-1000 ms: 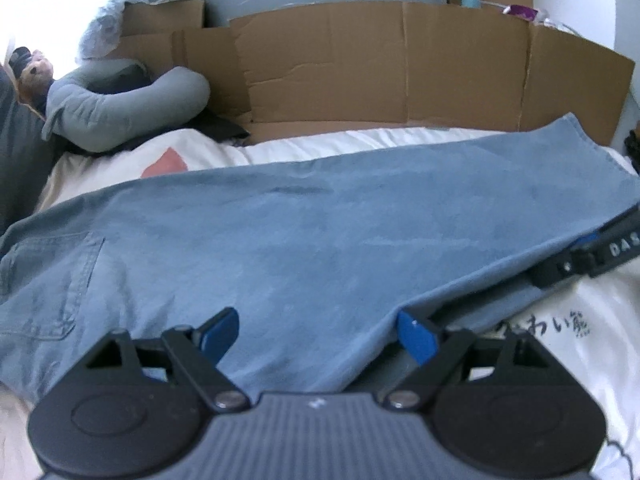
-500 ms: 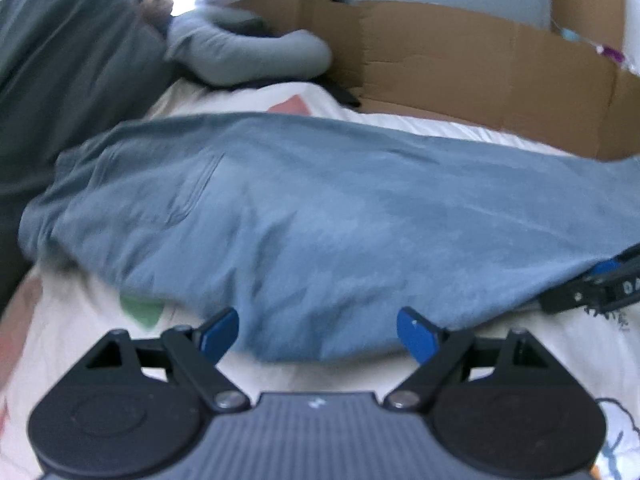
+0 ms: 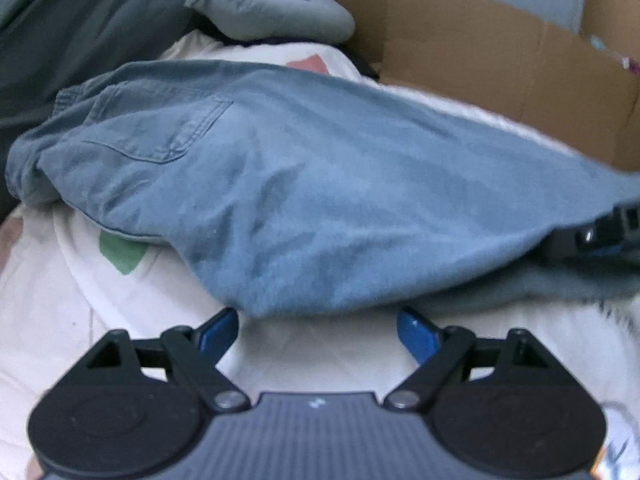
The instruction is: Fold clothes
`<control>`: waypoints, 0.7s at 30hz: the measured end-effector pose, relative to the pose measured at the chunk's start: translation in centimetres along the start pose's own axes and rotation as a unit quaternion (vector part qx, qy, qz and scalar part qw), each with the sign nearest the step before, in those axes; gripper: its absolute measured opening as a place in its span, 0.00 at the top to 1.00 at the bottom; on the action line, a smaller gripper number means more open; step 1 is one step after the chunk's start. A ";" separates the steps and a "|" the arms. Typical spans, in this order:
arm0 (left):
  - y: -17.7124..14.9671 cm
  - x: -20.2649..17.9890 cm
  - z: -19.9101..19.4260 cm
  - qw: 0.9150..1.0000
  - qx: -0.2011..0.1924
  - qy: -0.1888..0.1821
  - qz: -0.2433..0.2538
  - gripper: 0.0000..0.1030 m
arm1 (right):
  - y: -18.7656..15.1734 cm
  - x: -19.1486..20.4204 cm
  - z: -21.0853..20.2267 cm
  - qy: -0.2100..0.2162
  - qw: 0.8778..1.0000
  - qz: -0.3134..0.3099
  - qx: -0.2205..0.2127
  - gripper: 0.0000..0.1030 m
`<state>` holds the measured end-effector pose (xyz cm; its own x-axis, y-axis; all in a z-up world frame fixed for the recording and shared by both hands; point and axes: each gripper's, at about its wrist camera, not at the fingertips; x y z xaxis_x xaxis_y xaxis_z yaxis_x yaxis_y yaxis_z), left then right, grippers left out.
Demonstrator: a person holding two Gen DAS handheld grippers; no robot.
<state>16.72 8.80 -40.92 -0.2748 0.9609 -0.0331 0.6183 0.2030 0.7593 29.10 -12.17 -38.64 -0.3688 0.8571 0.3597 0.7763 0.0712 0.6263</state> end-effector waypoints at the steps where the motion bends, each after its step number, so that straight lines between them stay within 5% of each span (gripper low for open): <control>1: 0.1 0.3 0.1 1.000 -0.002 0.002 -0.011 0.14 | 0.1 0.1 0.1 0.000 1.000 -0.001 -0.002 0.41; 6: 0.9 2.4 0.1 0.997 -0.020 0.010 -0.067 0.14 | 0.2 0.4 0.1 0.001 1.000 -0.004 -0.006 0.41; 14: 2.7 4.4 -1.3 0.994 -0.069 0.029 -0.083 0.16 | -0.7 0.5 0.3 0.006 1.000 -0.022 0.002 0.40; 21: 1.5 4.6 -0.1 0.991 -0.041 0.020 -0.124 0.18 | -1.9 0.8 1.1 0.000 0.999 -0.046 0.020 0.40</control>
<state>16.28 13.52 -39.82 -0.4405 0.8749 -0.2013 0.4668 0.4147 0.7811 27.88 -11.11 -40.32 -0.4399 0.8460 0.3011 0.7584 0.1704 0.6291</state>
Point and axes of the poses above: each gripper's, at about its wrist camera, not at the fingertips, and z roughly the way its jaws point, x to its left, y to its top, and after that the axes turned 9 degrees about -x, right-handed
